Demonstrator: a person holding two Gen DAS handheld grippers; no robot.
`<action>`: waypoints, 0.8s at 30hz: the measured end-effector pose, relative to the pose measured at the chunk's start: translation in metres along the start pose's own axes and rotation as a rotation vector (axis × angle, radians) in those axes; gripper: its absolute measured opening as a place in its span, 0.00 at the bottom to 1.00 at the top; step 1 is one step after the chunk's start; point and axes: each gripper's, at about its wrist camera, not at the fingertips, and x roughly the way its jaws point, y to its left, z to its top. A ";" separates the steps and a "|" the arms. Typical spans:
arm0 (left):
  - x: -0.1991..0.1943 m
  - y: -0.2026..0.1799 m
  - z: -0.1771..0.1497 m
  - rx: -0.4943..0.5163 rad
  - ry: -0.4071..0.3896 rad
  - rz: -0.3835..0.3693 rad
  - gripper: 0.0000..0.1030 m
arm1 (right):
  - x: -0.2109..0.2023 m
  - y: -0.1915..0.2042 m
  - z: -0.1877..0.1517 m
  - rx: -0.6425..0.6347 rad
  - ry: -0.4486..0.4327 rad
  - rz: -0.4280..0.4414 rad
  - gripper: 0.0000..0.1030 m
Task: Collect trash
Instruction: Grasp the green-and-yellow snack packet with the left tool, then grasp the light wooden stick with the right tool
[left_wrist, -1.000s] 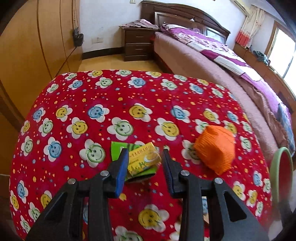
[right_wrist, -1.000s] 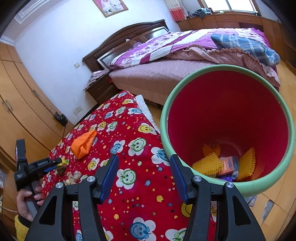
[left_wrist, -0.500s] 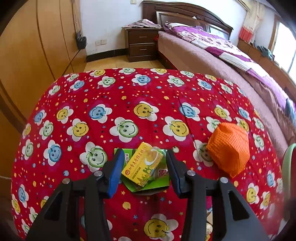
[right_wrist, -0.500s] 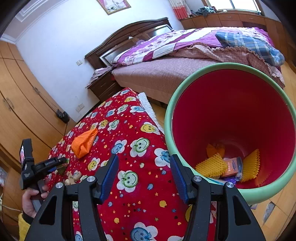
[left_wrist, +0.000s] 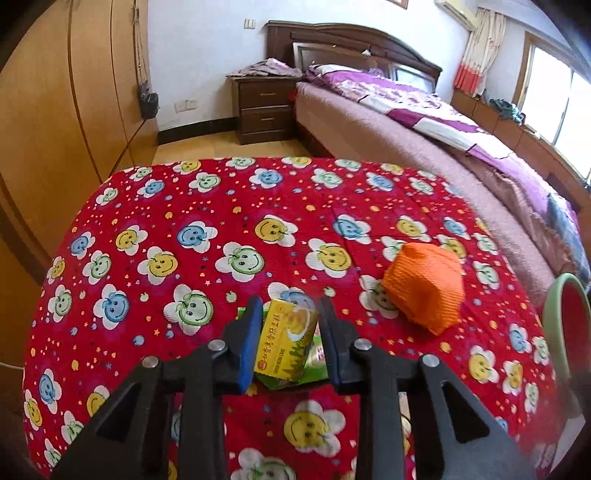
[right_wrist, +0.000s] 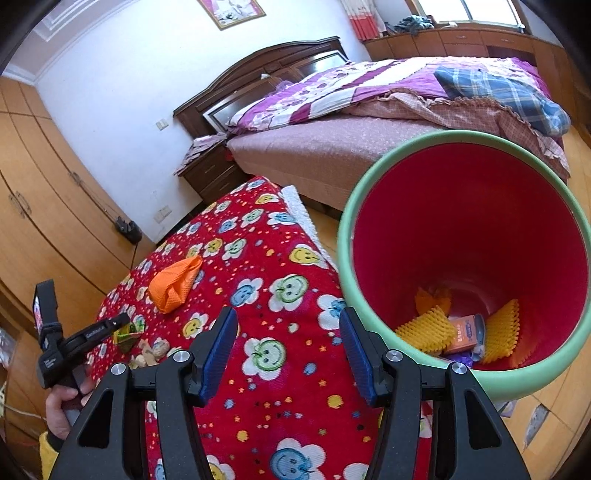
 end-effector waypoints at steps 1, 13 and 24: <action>-0.004 0.002 -0.001 -0.001 -0.006 -0.009 0.30 | 0.000 0.003 0.000 -0.005 0.001 0.003 0.57; -0.064 0.022 -0.014 -0.034 -0.076 -0.102 0.29 | 0.006 0.042 -0.012 -0.084 0.042 0.054 0.57; -0.076 0.042 -0.038 -0.066 -0.055 -0.087 0.29 | 0.034 0.102 -0.040 -0.272 0.162 0.132 0.57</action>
